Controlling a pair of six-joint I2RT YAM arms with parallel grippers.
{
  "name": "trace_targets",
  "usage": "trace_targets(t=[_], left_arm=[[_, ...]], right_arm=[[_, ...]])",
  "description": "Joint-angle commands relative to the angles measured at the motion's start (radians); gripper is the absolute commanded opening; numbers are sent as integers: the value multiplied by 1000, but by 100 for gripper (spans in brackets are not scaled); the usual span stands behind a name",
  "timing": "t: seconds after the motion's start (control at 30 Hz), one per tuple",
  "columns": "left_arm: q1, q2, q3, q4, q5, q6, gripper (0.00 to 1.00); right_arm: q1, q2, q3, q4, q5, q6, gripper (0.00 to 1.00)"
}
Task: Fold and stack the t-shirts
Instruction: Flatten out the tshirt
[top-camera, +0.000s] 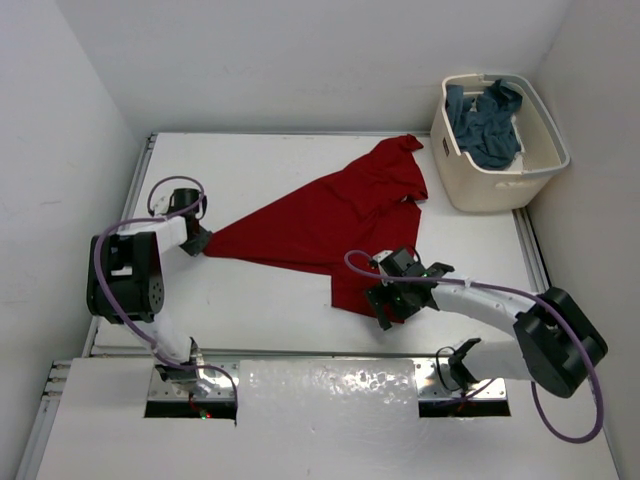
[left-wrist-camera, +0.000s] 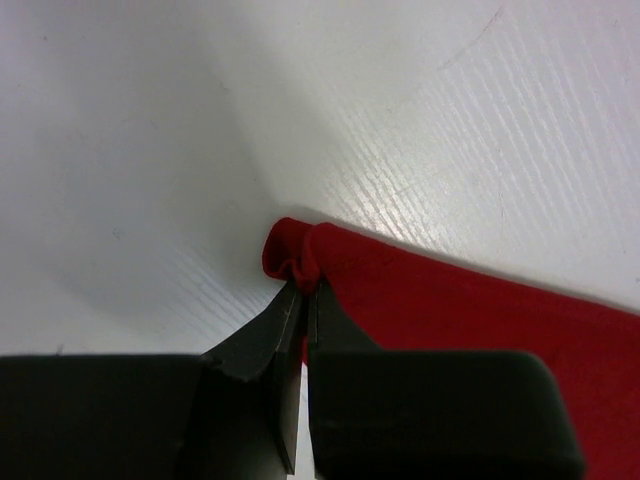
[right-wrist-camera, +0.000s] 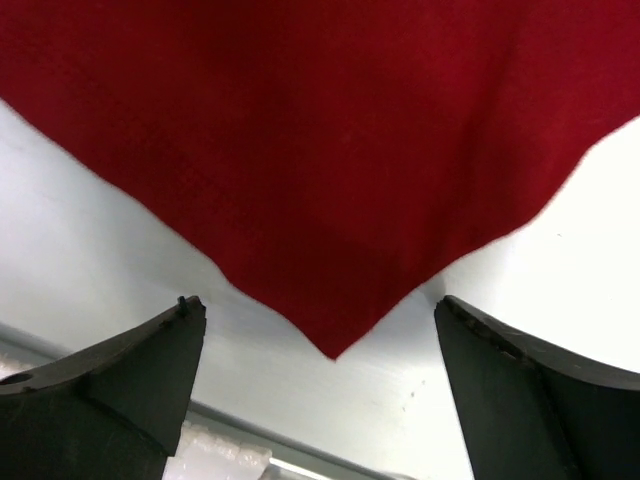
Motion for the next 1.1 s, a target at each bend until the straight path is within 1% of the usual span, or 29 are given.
trace_targets(t=[0.0, 0.07, 0.1, 0.17, 0.2, 0.23, 0.27, 0.3, 0.33, 0.47, 0.57, 0.6, 0.67, 0.77, 0.8, 0.83, 0.9, 0.93, 1.0, 1.03, 1.07], left_arm=[[13, -62, -22, -8, 1, 16, 0], [12, -76, -23, -13, 0, 14, 0], [13, -86, -22, -16, 4, 13, 0], [10, -98, -25, -10, 17, 14, 0], [12, -109, -25, -11, 25, 14, 0], [10, -115, -25, -10, 31, 16, 0], [12, -121, -20, -14, 36, 17, 0], [12, -135, -19, -16, 45, 22, 0], [10, -142, -15, -23, 53, 25, 0], [9, -207, 3, -33, 73, 34, 0], [9, -256, 30, -51, 76, 40, 0], [9, -268, 41, -57, 76, 40, 0], [7, -297, 81, -77, 88, 46, 0], [6, -326, 150, -91, 120, 54, 0], [6, -331, 150, -91, 123, 54, 0], [4, -343, 178, -102, 128, 56, 0], [6, -359, 225, -115, 126, 56, 0], [6, -378, 242, -115, 122, 56, 0], [4, -402, 279, -117, 109, 56, 0], [4, -420, 323, -115, 97, 54, 0], [4, -426, 354, -120, 96, 60, 0]], right_arm=[[2, 33, -13, 84, -7, 43, 89], [4, 52, -11, 98, 4, 50, 83], [4, 65, -14, 98, 18, 72, 71], [4, 73, -28, 107, 44, 98, 62], [4, 78, -37, 113, 56, 106, 56], [2, 85, -46, 136, 62, 106, 35], [4, 90, -45, 145, 79, 109, 23], [4, 93, -30, 153, 96, 112, 4], [4, 89, -16, 155, 115, 109, 0], [2, 14, 76, 148, 249, 104, 0], [2, -72, 173, 144, 396, 78, 0], [-1, -94, 217, 159, 483, 67, 0], [-2, -141, 262, 182, 565, 9, 0], [-22, -174, 387, 231, 717, -64, 0], [-27, -178, 412, 243, 718, -77, 0], [-29, -184, 427, 268, 778, -132, 0], [-41, -207, 478, 343, 832, -180, 0], [-48, -215, 493, 375, 855, -244, 0], [-64, -229, 559, 440, 883, -317, 0], [-67, -230, 585, 455, 904, -391, 0], [-70, -230, 610, 502, 912, -429, 0]])
